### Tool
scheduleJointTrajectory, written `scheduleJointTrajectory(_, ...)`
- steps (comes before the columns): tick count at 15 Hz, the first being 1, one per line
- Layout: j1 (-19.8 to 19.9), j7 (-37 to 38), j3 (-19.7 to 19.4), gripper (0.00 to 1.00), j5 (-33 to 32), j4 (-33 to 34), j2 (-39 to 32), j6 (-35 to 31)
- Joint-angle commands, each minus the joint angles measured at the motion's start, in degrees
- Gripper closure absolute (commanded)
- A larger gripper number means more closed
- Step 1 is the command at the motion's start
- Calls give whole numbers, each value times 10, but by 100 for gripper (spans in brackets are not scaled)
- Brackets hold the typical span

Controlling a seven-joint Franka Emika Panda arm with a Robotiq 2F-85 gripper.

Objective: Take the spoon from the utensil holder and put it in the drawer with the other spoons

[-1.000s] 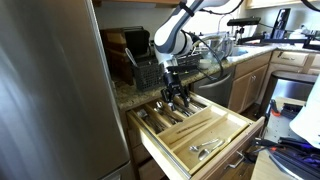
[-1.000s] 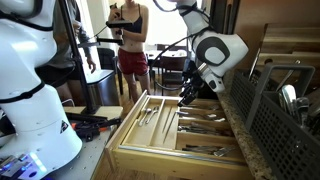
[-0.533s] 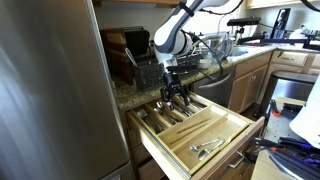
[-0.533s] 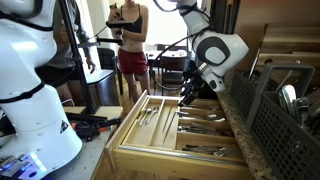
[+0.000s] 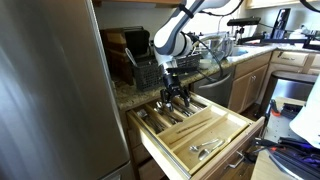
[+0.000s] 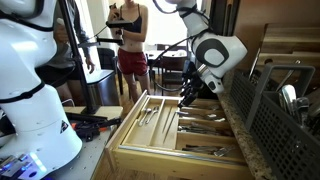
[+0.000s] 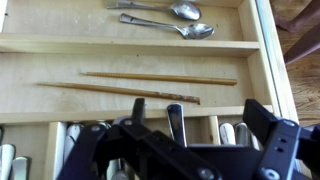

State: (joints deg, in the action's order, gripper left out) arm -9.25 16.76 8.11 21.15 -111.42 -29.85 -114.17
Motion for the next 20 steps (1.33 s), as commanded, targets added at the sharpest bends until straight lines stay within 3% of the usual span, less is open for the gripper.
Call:
scheduleJointTrajectory(1,-13,7,-3,0,0,-22,16,-30)
scheduleJointTrajectory(20,-20,3,18,0,18,-39,15,-53)
